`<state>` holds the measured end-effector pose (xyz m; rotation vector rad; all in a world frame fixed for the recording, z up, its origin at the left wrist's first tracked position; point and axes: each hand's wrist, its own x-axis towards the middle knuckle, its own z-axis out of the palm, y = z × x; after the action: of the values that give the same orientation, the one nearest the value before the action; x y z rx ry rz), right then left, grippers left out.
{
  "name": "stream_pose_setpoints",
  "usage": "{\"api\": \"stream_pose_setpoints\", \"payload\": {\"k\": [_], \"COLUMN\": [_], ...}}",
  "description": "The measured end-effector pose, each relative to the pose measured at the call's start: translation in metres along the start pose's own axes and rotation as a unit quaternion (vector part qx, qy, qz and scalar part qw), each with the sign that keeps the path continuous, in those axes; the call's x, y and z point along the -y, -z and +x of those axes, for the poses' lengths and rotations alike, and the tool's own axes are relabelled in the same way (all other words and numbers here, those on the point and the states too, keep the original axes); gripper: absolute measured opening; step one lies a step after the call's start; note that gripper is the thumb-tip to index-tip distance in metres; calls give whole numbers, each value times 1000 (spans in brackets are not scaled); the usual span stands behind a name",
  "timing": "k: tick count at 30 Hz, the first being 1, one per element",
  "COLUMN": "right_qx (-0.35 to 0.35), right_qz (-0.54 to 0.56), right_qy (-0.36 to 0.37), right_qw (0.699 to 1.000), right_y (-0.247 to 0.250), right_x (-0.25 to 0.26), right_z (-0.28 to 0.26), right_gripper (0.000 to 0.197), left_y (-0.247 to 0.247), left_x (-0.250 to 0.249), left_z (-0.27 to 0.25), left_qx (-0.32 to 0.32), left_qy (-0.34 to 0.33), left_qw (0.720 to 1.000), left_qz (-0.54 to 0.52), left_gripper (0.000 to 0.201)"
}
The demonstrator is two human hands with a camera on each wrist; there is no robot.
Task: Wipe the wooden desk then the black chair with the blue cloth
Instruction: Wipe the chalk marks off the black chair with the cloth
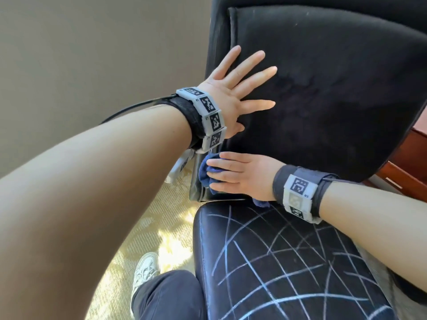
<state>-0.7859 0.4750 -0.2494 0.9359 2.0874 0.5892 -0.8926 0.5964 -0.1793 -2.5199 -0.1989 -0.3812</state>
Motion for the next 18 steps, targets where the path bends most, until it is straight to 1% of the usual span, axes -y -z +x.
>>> {"api": "stream_pose_setpoints", "payload": {"k": [2,3,4,5,6,7,8,9,10,11,12,13,14,15,16,17,18], "right_qx": [10,14,6,-12,-44,-58,-74,-79,-65,-39,-49,-57,-69,-47,-46,-43,-36], "right_qz": [14,13,14,-7,-20,-20,-21,-13,29,75,136,203,283,358,384,390,376], "right_qy": [-24,-23,-14,-10,0,-10,-11,-35,-80,-136,-211,-271,-302,-313,-308,-300,-281], "right_qw": [1000,1000,1000,1000,999,998,997,996,994,987,967,939,908,878,869,870,882], "right_y": [1,1,-5,-8,-15,-22,-34,-45,-59,-71,-82,-99,-117,-133,-159,-177,-184], "right_x": [6,11,15,18,23,29,36,45,55,68,79,89,99,106,119,130,140], "right_z": [7,14,23,31,41,50,60,71,86,102,113,121,125,127,133,139,142], "right_gripper": [49,43,39,39,47,57,59,51,41,29,19,13,7,12,19,23,25], "left_y": [-2,-3,-4,-5,-6,-7,-8,-10,-11,-13,-15,-16,-16,-17,-18,-19,-20], "left_x": [2,3,3,3,4,5,6,7,7,8,9,9,10,9,9,9,8], "left_z": [1,1,1,1,1,1,1,1,1,2,3,4,6,7,8,9,9], "left_qx": [-6,-8,-7,-8,-11,-16,-24,-30,-37,-45,-53,-60,-65,-70,-72,-74,-75], "left_qy": [1,0,-1,-3,-6,-10,-14,-17,-20,-23,-26,-28,-31,-34,-35,-36,-36], "left_qw": [1000,1000,1000,1000,1000,1000,999,999,999,999,998,998,997,997,996,996,996], "left_qz": [-2,-3,-3,-5,-7,-11,-16,-18,-17,-17,-19,-21,-23,-26,-27,-26,-25], "left_gripper": [69,69,70,70,69,69,69,68,68,68,68,68,68,68,68,68,68]}}
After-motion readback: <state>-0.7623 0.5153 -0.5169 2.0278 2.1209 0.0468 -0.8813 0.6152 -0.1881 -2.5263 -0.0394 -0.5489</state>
